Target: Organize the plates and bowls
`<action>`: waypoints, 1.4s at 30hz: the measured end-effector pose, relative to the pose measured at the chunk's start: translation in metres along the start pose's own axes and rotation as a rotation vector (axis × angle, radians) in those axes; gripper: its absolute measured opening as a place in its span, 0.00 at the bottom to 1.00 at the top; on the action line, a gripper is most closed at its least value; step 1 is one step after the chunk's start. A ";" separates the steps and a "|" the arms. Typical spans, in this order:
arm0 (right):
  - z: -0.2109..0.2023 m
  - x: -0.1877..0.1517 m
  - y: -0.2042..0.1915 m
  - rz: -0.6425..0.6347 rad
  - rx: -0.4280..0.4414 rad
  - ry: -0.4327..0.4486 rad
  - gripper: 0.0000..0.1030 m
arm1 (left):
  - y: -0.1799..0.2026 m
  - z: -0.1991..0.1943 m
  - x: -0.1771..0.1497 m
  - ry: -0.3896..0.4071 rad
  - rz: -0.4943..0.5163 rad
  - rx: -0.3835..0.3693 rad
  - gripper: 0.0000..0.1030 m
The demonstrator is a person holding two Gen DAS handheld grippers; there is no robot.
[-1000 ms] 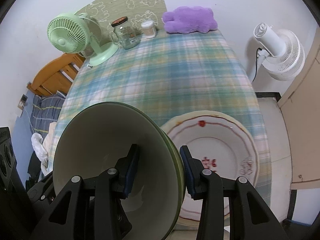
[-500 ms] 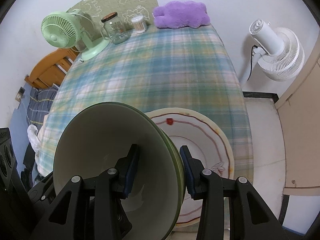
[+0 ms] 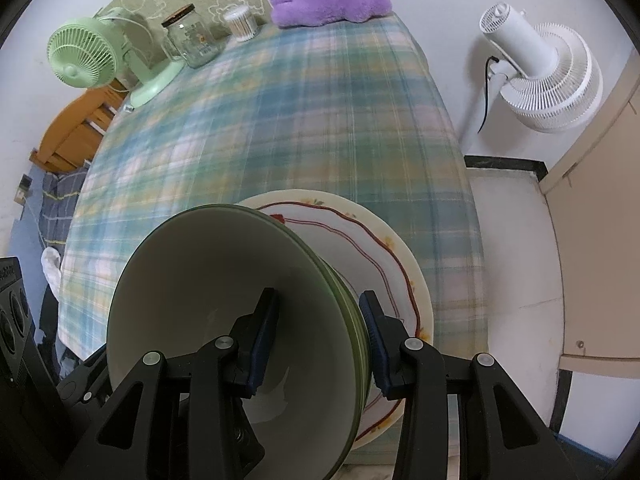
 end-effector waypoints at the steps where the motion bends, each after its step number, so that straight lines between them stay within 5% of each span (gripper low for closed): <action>1: 0.000 0.000 0.000 -0.003 0.000 0.001 0.43 | 0.000 0.001 0.001 -0.001 0.003 0.004 0.57; 13: 0.004 0.003 0.003 0.013 0.033 0.012 0.45 | 0.003 0.002 0.005 -0.008 0.042 0.042 0.59; 20: 0.003 -0.002 0.017 0.055 0.026 0.037 0.70 | 0.006 -0.002 0.001 -0.018 0.062 0.145 0.75; 25: -0.006 -0.005 0.017 0.044 0.016 0.062 0.72 | 0.005 -0.008 0.004 -0.031 0.055 0.185 0.75; 40: -0.083 -0.025 -0.038 0.053 -0.119 0.356 0.72 | -0.040 -0.094 0.013 0.206 0.194 0.153 0.82; 42: -0.089 -0.030 -0.053 0.061 -0.120 0.379 0.72 | -0.054 -0.106 0.010 0.239 0.205 0.149 0.90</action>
Point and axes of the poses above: each gripper's, at about its wrist camera, not at the fingertips, and z roughly the way its jaws point, y to its right, x to its top, the point moved 1 cm from there along z, roughly the way its jaws point, and after that the axes turned 14 degrees about z, right-handed, at the moved point
